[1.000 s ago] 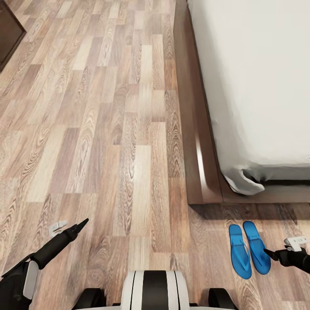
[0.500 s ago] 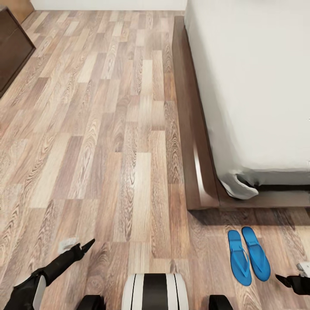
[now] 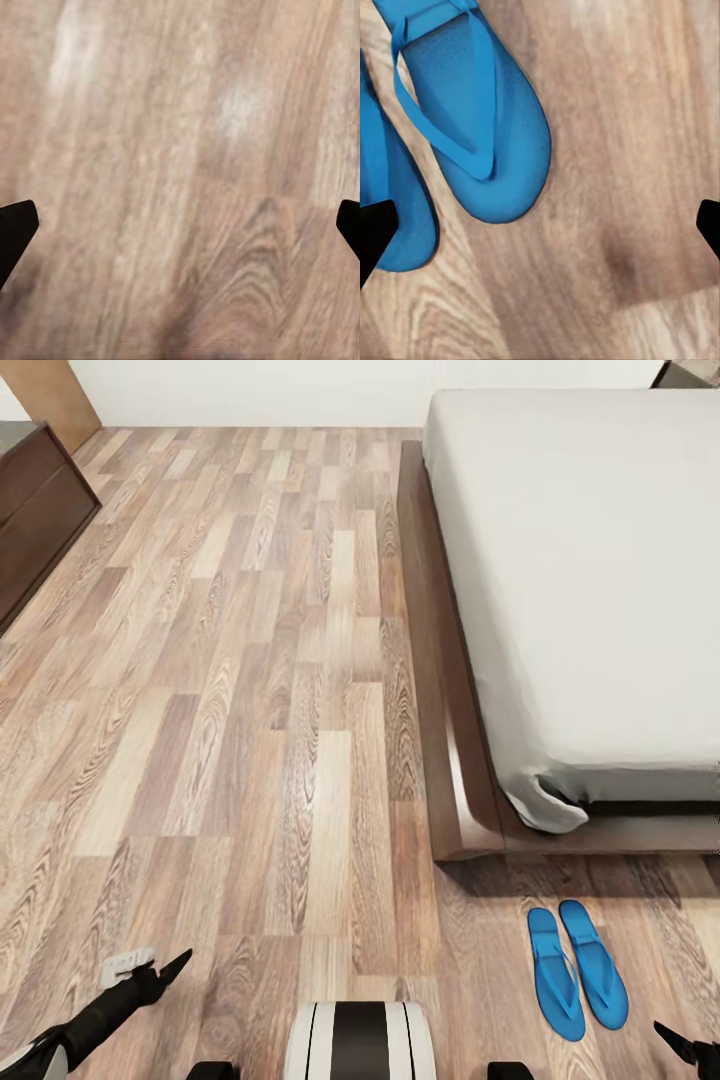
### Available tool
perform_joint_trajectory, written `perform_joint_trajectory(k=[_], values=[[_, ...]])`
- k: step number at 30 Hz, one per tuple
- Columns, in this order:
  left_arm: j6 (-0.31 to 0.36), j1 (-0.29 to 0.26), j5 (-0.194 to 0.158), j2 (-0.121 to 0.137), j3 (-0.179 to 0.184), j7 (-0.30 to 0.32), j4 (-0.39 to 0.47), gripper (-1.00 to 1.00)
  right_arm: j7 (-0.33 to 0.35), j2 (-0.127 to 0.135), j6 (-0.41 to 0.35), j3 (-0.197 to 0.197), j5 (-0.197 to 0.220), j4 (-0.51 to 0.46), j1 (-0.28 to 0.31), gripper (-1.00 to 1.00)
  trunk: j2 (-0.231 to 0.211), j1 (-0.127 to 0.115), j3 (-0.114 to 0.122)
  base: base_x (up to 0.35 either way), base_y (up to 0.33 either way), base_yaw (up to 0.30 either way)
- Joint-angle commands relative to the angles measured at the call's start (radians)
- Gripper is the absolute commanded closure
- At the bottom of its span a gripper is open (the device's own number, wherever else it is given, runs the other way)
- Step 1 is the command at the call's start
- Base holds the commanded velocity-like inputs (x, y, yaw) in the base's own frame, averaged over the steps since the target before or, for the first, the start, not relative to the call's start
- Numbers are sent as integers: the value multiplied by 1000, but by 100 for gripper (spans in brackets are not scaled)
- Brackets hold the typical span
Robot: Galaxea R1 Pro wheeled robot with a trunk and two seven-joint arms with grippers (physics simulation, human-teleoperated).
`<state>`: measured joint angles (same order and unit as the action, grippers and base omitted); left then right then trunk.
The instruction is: In the bedroom, move the book from the bed onto either nightstand, and place the two sandals side by side next to the bed.
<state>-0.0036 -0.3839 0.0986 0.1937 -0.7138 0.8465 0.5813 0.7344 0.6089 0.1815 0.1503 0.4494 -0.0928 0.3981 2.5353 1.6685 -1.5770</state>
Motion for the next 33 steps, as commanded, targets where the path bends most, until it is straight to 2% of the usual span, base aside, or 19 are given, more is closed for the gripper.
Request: perform_joint_trajectory(k=[1,13,15,17,20,26,33], values=[[-2,-1,10,0,-9,7,-1,-100,11,0,4,8,-4,3,1,-100,0,-1,3,0,0,0],[-3,-1,10,0,-10,20,-4,-100,30,0,5,8,4,5,1,-100,-3,-6,50,0,0,0],[-3,-1,10,0,-10,22,-4,-100,65,0,5,8,5,5,1,-100,-3,-7,58,0,0,0],[-3,-1,10,-1,-9,24,-5,-100,176,1,-3,8,7,5,1,-100,-4,-8,65,0,0,0],[-3,-1,10,-2,-9,25,-8,-100,252,6,-8,8,7,5,1,-100,-4,-9,77,0,0,0],[-3,-1,10,-4,-7,35,-10,-100,308,15,-23,8,8,4,1,-100,-6,-12,100,0,0,0],[-3,-1,12,-17,-6,35,-39,-100,317,14,-76,6,7,-9,1,-100,-7,-15,127,0,0,0]])
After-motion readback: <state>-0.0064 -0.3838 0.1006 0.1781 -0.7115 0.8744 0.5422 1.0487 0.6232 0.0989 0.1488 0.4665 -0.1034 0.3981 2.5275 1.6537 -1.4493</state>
